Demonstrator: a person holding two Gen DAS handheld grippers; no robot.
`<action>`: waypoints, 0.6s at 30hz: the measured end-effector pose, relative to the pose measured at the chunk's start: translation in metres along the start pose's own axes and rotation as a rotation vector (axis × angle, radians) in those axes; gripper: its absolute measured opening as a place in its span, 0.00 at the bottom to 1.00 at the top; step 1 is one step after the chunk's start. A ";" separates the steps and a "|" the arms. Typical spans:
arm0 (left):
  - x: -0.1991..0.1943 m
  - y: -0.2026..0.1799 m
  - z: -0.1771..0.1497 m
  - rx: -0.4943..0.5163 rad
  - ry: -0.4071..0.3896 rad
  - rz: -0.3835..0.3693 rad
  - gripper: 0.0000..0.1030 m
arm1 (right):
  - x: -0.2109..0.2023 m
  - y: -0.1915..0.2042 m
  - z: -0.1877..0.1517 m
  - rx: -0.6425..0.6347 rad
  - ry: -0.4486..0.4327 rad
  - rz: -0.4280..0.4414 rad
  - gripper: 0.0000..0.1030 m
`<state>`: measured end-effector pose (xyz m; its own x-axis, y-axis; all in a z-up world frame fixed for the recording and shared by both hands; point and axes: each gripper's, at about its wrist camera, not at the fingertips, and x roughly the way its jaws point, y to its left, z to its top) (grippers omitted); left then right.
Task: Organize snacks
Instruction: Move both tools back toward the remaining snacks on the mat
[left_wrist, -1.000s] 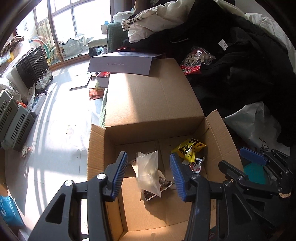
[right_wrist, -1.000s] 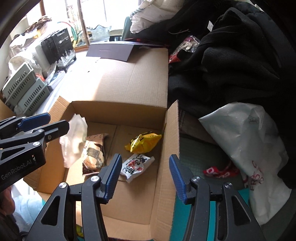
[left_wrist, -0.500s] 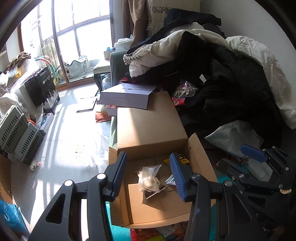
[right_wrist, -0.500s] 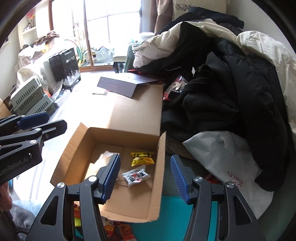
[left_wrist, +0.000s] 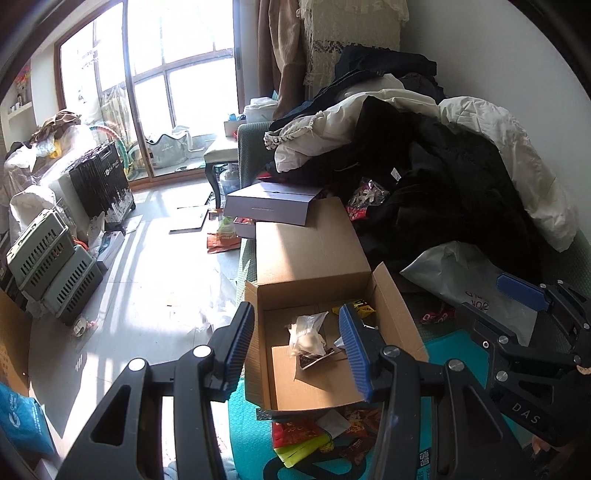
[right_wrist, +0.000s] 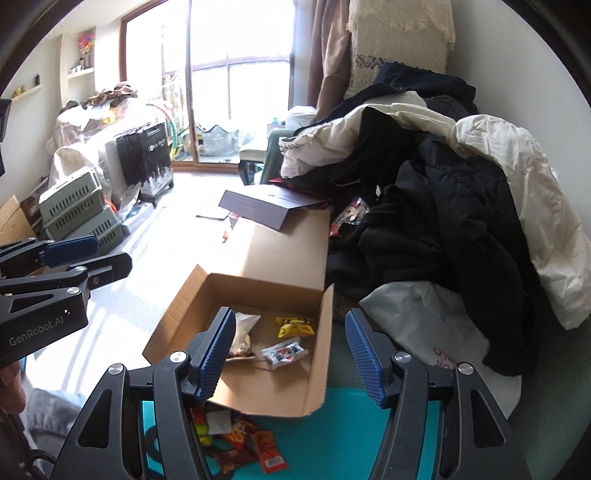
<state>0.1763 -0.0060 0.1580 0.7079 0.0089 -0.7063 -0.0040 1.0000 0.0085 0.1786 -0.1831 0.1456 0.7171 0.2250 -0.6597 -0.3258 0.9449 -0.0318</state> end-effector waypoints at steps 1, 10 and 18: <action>-0.003 0.000 -0.005 -0.001 0.002 -0.004 0.46 | -0.004 0.002 -0.003 -0.001 -0.001 0.003 0.60; -0.019 0.007 -0.054 -0.030 0.045 -0.025 0.46 | -0.024 0.017 -0.042 0.009 0.029 0.019 0.60; -0.013 0.021 -0.103 -0.058 0.117 -0.048 0.46 | -0.013 0.029 -0.087 0.037 0.123 0.054 0.60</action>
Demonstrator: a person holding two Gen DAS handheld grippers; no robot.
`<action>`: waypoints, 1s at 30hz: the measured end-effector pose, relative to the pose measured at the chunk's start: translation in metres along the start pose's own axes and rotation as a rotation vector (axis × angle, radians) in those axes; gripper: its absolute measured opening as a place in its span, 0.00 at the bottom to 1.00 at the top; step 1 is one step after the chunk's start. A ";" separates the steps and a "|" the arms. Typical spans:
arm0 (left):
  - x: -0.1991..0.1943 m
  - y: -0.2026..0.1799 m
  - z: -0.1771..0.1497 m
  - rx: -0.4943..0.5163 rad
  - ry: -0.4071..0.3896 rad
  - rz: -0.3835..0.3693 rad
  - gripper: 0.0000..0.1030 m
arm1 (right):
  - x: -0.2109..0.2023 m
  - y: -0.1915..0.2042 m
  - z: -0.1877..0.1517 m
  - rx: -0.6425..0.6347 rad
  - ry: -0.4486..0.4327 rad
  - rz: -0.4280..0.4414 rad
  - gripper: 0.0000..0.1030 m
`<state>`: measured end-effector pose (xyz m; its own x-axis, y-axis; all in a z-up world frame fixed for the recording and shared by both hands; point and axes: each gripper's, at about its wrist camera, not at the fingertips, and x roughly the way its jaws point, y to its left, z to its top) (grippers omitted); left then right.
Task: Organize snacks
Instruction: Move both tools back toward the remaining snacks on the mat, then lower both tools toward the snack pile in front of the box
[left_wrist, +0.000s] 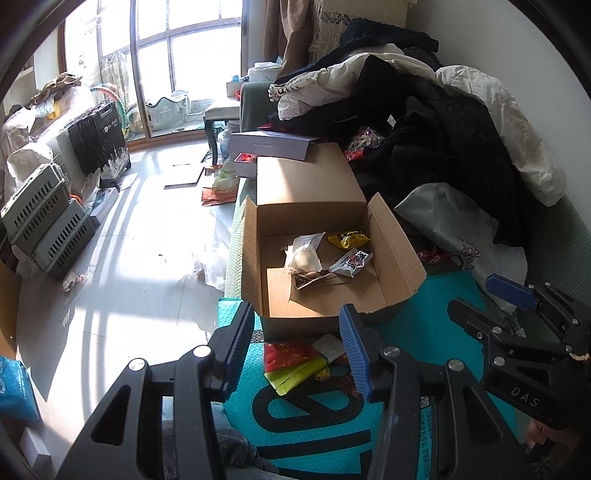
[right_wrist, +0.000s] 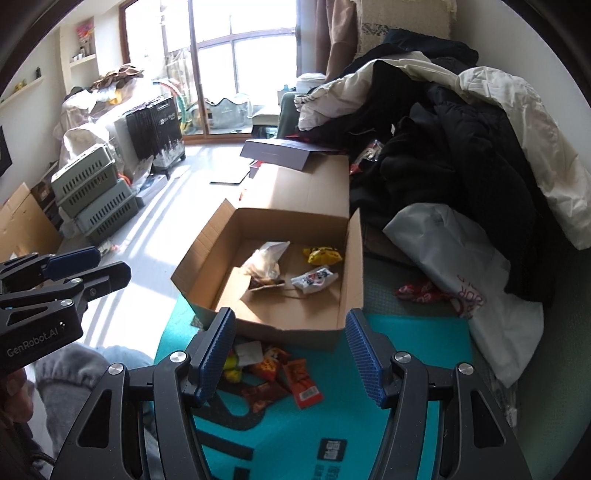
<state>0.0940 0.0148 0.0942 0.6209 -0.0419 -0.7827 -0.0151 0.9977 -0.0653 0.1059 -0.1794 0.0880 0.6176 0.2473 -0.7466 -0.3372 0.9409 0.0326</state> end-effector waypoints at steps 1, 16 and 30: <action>0.003 0.002 -0.005 -0.005 0.011 -0.005 0.46 | 0.002 0.001 -0.005 0.006 0.011 0.003 0.60; 0.044 0.033 -0.059 -0.043 0.159 0.004 0.46 | 0.055 0.021 -0.071 0.015 0.171 0.087 0.60; 0.098 0.058 -0.068 -0.103 0.294 -0.005 0.46 | 0.112 0.034 -0.086 0.014 0.301 0.135 0.60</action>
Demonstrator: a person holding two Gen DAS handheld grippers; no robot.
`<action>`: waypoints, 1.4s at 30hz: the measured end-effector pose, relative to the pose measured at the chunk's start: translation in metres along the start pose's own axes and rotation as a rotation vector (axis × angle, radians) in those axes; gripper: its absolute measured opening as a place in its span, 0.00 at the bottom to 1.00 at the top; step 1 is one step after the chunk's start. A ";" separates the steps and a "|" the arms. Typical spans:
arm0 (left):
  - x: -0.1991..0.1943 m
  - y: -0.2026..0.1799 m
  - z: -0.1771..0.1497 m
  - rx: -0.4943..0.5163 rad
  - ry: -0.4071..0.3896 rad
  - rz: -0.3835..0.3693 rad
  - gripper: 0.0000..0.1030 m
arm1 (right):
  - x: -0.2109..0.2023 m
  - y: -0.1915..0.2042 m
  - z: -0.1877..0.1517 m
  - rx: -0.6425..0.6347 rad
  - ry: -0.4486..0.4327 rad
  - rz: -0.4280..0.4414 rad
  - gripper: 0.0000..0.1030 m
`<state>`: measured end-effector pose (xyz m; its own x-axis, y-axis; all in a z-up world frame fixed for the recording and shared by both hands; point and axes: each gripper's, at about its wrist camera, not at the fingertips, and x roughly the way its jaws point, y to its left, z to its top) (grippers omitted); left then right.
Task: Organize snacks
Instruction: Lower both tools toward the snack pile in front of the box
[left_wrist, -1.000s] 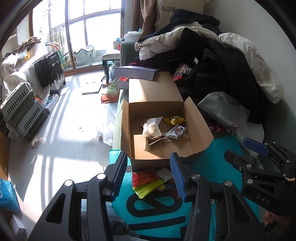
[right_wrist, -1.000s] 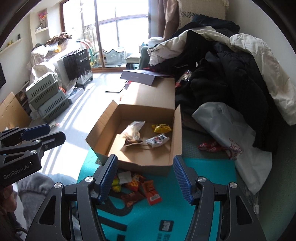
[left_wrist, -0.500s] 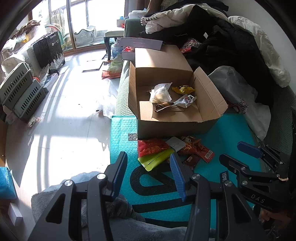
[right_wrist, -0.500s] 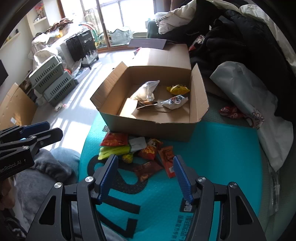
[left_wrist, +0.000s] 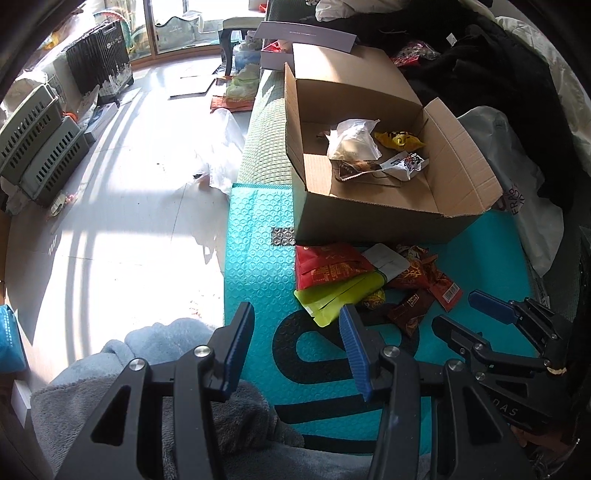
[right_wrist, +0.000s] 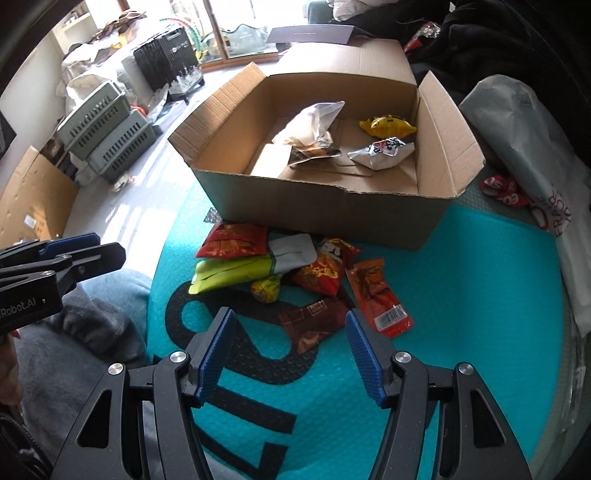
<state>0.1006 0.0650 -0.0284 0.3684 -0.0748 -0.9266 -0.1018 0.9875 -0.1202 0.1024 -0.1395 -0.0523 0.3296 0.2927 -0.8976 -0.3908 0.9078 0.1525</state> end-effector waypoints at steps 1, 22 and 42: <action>0.005 0.000 0.001 -0.002 0.011 -0.008 0.46 | 0.003 -0.001 0.001 0.005 0.005 0.001 0.60; 0.087 -0.028 0.015 0.085 0.222 -0.136 0.46 | 0.053 -0.039 -0.010 0.089 0.138 -0.007 0.60; 0.070 0.004 0.014 -0.020 0.171 -0.146 0.46 | 0.080 -0.041 -0.003 0.277 0.119 0.021 0.61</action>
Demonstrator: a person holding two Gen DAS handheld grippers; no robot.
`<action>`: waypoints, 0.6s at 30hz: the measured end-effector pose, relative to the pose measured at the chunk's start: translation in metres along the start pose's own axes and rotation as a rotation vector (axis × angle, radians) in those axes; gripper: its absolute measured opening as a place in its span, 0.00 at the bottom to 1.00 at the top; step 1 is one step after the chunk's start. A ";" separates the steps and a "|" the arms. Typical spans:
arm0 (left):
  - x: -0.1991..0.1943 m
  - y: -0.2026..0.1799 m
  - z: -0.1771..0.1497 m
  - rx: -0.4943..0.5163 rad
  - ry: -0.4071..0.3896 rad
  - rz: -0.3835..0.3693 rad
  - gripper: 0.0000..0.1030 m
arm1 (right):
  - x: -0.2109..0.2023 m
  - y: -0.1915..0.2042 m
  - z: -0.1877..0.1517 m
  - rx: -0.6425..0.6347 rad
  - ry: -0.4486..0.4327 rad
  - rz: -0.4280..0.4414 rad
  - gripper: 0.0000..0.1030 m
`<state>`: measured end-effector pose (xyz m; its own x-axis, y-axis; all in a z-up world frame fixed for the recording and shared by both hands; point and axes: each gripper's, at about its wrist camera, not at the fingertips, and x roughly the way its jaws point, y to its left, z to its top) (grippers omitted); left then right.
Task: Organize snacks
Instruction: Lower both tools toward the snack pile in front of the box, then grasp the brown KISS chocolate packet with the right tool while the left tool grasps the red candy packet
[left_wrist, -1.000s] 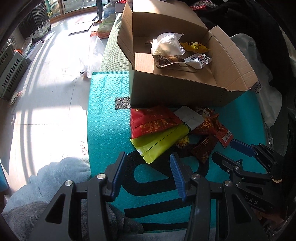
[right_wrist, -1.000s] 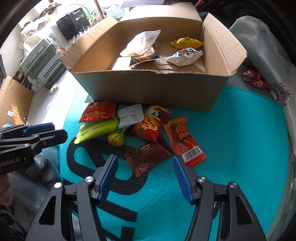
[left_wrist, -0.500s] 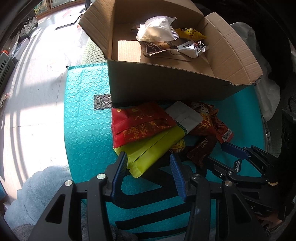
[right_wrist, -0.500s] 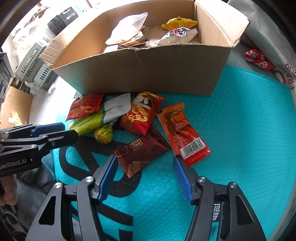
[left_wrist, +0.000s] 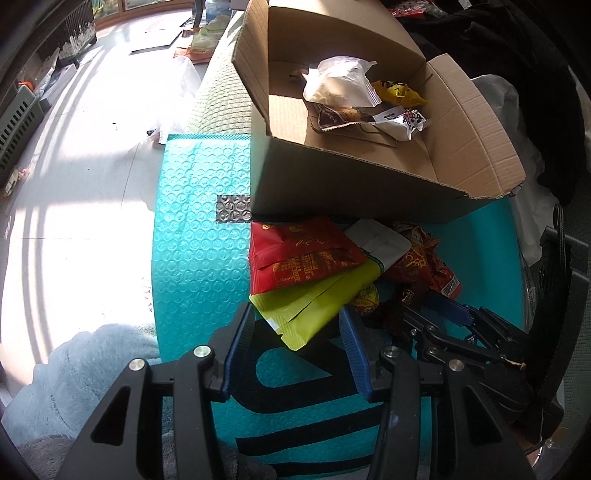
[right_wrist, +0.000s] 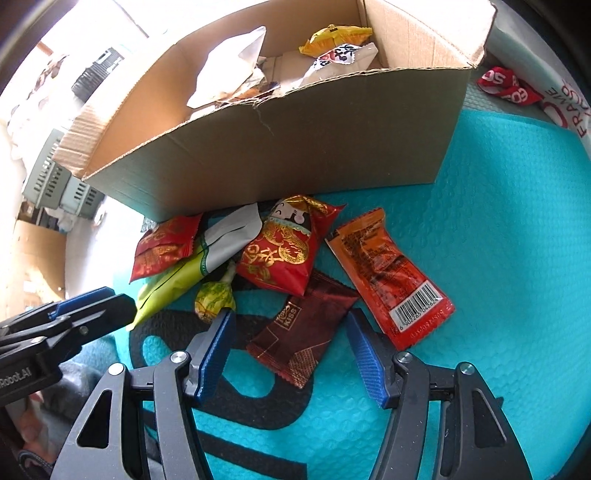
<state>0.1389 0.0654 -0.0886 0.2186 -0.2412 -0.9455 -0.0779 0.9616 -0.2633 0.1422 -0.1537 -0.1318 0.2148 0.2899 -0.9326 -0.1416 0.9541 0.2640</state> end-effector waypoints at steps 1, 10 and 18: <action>-0.002 0.002 -0.001 -0.003 -0.005 0.001 0.46 | 0.000 0.005 -0.001 -0.016 -0.010 -0.028 0.59; -0.017 0.016 -0.007 -0.035 -0.064 -0.016 0.46 | -0.002 0.012 -0.020 -0.083 -0.068 -0.163 0.26; 0.000 0.008 0.010 -0.085 -0.096 -0.008 0.46 | -0.012 -0.013 -0.020 -0.047 -0.058 -0.066 0.26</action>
<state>0.1474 0.0742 -0.0884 0.3112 -0.2316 -0.9217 -0.1568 0.9440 -0.2902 0.1224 -0.1709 -0.1293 0.2806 0.2313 -0.9316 -0.1705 0.9671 0.1888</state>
